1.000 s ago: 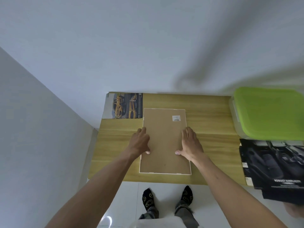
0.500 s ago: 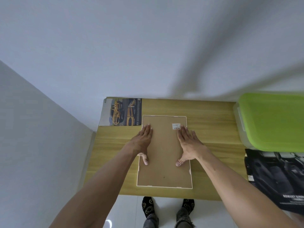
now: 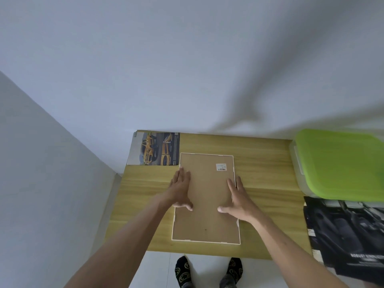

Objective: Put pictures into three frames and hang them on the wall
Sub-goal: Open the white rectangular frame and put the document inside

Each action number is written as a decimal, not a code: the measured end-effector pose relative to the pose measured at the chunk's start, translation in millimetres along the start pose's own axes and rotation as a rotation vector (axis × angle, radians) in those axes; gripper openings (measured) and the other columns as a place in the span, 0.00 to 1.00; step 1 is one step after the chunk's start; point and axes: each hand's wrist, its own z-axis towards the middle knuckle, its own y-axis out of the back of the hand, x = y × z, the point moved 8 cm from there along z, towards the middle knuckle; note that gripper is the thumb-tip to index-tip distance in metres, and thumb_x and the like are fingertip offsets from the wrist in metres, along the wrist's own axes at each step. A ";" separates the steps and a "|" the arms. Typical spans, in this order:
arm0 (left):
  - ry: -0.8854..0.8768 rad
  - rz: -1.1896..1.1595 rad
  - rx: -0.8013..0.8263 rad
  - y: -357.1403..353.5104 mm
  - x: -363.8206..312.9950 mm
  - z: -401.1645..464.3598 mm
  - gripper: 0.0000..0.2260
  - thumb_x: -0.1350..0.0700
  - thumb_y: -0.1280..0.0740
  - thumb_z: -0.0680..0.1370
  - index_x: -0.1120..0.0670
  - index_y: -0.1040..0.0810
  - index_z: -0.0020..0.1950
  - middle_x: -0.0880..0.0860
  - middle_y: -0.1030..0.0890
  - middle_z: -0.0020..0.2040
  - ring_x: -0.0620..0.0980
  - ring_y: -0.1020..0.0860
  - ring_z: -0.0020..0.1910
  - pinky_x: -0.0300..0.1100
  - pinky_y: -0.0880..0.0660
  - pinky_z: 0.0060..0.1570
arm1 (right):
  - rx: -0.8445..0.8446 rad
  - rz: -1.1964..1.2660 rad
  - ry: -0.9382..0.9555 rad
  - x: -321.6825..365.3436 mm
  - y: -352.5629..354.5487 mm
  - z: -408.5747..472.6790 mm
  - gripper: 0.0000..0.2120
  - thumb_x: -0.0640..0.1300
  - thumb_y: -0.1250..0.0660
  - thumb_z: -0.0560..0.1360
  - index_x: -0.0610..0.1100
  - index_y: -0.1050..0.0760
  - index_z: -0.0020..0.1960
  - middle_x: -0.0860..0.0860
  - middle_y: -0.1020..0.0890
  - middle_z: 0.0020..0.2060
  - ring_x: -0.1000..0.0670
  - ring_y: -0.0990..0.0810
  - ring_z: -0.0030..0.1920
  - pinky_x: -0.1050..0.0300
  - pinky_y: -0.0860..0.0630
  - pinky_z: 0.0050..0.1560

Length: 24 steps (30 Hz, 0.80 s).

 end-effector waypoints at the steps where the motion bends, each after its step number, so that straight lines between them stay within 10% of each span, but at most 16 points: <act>1: 0.032 -0.112 -0.050 -0.6 3.1 -2.7 0.59 0.49 0.22 0.68 0.57 0.67 0.78 0.58 0.70 0.77 0.60 0.67 0.77 0.53 0.56 0.77 | -0.057 0.075 -0.011 -1.3 -2.1 -5.4 0.56 0.57 0.24 0.67 0.53 0.58 0.81 0.55 0.65 0.79 0.48 0.45 0.79 0.52 0.40 0.76; 4: 0.141 -0.368 -0.198 3.0 7.6 -8.0 0.48 0.53 0.25 0.71 0.59 0.54 0.80 0.59 0.49 0.80 0.62 0.49 0.77 0.52 0.45 0.75 | -0.242 0.229 -0.085 1.4 0.9 -14.6 0.40 0.48 0.28 0.75 0.44 0.45 0.80 0.48 0.44 0.79 0.49 0.33 0.72 0.64 0.40 0.67; 8: 0.204 -0.708 -0.361 15.2 18.6 -14.3 0.25 0.61 0.27 0.69 0.55 0.28 0.64 0.54 0.21 0.58 0.55 0.23 0.56 0.48 0.24 0.53 | -0.356 0.620 -0.216 2.1 10.8 -16.9 0.31 0.44 0.29 0.75 0.42 0.33 0.75 0.46 0.30 0.73 0.48 0.30 0.71 0.58 0.34 0.67; 11: 0.254 -0.975 -0.427 20.9 28.5 -21.5 0.23 0.66 0.28 0.68 0.58 0.26 0.62 0.50 0.21 0.57 0.55 0.21 0.52 0.54 0.21 0.54 | -0.403 0.751 -0.261 -1.9 19.4 -24.4 0.29 0.40 0.29 0.74 0.41 0.31 0.73 0.45 0.27 0.71 0.48 0.27 0.68 0.53 0.31 0.68; 18: 0.192 -1.189 -0.483 49.2 20.0 -38.3 0.12 0.66 0.26 0.71 0.58 0.15 0.53 0.48 0.15 0.43 0.43 0.18 0.41 0.32 0.25 0.39 | -0.508 0.811 -0.196 5.2 48.9 -50.3 0.29 0.38 0.31 0.76 0.41 0.33 0.75 0.48 0.29 0.73 0.49 0.30 0.72 0.57 0.34 0.69; 24: 0.111 -1.255 -0.525 87.5 -6.2 -65.6 0.12 0.69 0.25 0.69 0.54 0.16 0.48 0.44 0.17 0.32 0.46 0.18 0.37 0.42 0.20 0.46 | -0.542 0.792 -0.093 19.6 85.8 -70.7 0.28 0.38 0.31 0.75 0.43 0.31 0.75 0.52 0.27 0.71 0.51 0.28 0.70 0.57 0.32 0.67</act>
